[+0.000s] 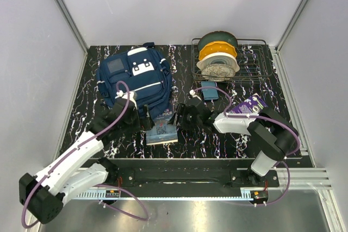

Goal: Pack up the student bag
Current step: Pick up the book from the center of the board.

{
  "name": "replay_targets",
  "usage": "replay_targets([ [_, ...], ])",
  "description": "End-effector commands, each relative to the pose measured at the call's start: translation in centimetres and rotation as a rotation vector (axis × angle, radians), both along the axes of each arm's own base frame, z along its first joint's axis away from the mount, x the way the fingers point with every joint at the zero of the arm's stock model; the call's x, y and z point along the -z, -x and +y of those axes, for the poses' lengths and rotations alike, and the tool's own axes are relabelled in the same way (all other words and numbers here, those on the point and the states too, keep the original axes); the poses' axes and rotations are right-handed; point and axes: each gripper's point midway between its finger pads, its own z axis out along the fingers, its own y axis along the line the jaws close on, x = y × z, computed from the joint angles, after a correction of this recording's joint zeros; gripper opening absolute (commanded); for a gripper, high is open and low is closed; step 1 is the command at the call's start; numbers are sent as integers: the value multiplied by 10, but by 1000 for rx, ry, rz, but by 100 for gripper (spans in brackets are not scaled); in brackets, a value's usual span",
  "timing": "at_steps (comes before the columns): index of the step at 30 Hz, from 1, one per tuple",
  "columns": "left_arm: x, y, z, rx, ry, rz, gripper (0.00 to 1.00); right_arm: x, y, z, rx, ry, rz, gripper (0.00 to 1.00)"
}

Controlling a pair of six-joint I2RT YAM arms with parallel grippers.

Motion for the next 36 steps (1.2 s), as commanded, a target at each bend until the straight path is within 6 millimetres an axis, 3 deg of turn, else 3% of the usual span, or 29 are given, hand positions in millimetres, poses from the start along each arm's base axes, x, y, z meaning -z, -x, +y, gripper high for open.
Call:
replay_targets([
  [1, 8, -7, -9, -57, 23, -8, 97, -19, -8, 9, -24, -33, -50, 75],
  [7, 45, -7, -32, 14, 26, 56, 95, -18, -4, 10, -40, -37, -33, 78],
  [22, 84, -14, -58, 127, 30, 106, 97, -4, -2, 17, -67, -33, 13, 80],
  [30, 102, -8, -46, 107, -39, 157, 96, 7, 0, 18, -68, -18, 41, 80],
  [36, 85, -12, -22, 53, -114, 74, 98, 5, -3, 14, -49, -6, 26, 81],
])
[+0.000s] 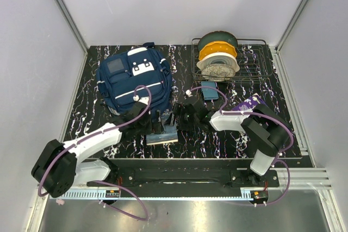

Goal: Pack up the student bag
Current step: Pick up the book from the center of the board.

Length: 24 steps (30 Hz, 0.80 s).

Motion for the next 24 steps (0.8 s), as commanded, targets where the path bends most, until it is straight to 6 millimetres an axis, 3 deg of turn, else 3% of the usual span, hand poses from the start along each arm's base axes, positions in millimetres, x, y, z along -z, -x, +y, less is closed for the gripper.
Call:
replay_targets([
  [1, -9, 1, 22, -31, -84, -42, 98, -1, -5, 0, 8, 11, -11, 81],
  [5, -25, -4, 27, -46, -106, -75, 99, -1, -5, 2, 11, 1, -2, 81],
  [9, -11, -5, 24, -35, -126, -39, 99, -1, -5, 4, 8, -2, -1, 81],
  [15, 7, -4, 6, 14, -62, -3, 99, 1, -3, 4, 5, -6, 8, 81],
  [24, 9, -3, -26, 131, 59, -1, 95, 10, -1, 3, 8, 2, 31, 77],
])
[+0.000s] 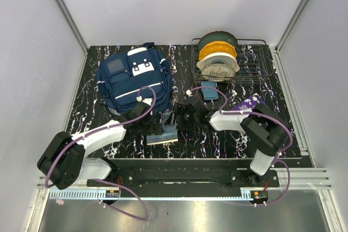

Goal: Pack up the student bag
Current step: Pick up the book from the center of the board.

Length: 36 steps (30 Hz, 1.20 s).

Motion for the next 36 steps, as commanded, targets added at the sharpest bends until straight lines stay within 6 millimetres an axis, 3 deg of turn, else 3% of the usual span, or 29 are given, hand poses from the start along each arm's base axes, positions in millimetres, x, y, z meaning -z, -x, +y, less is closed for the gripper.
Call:
replay_targets([
  [1, -11, -6, -33, 102, 130, -44, 94, 12, 0, 1, -3, 15, 25, 77],
  [5, -15, -4, -45, 156, 171, -54, 92, 14, 2, 1, -7, 10, 34, 68],
  [6, -16, -3, -48, 166, 177, -59, 91, 15, 5, 2, -16, 6, 39, 60],
  [8, -20, -4, -54, 186, 188, -68, 91, 14, 5, 2, -18, -4, 39, 56],
  [12, -21, -2, -61, 207, 188, -65, 89, 8, 6, 2, -15, -21, 27, 36],
  [14, -22, -3, -62, 208, 187, -65, 88, 3, 4, -2, 0, -18, 7, 12],
  [16, -24, -2, -63, 210, 192, -65, 87, -4, 3, -9, 19, 7, -12, 0],
  [19, -38, -2, -65, 210, 207, -87, 89, -12, -1, -30, 71, 87, -54, 0],
  [21, -59, -5, -67, 205, 233, -132, 91, -14, -2, -45, 102, 126, -76, 0],
  [24, -91, -9, -66, 197, 260, -199, 99, -19, 10, -70, 130, 158, -82, 0],
  [29, -145, -14, -68, 216, 311, -310, 99, -38, 30, -107, 205, 161, -102, 0],
  [32, -168, -16, -71, 231, 338, -360, 99, -70, 31, -124, 264, 110, -182, 0],
  [36, -187, -26, -73, 232, 341, -421, 99, -133, 27, -142, 365, -15, -322, 0],
])
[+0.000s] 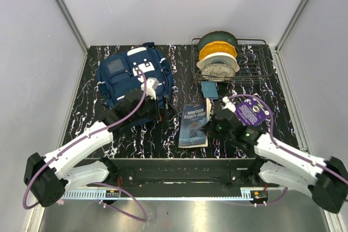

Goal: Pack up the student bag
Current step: Pick up the book from the center of the board.

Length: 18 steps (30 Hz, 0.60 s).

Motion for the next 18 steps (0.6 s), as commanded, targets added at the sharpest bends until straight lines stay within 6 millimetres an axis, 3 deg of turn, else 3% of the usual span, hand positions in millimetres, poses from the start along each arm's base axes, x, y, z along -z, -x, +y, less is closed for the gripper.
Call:
replay_targets([
  [1, -38, -11, -7, 16, 36, -95, 99, -89, -26, -10, 134, -160, -246, 0],
  [3, -44, -15, -11, 16, 47, -104, 99, -118, -28, -12, 127, -190, -314, 0],
  [9, -85, -31, -33, 52, 170, -171, 99, -170, -23, 3, 42, -299, -397, 0],
  [12, -91, -39, -37, 59, 192, -174, 99, -194, -16, 14, -26, -395, -451, 0],
  [18, -97, -55, -31, 29, 254, -175, 99, -217, -3, 28, -119, -508, -495, 0],
])
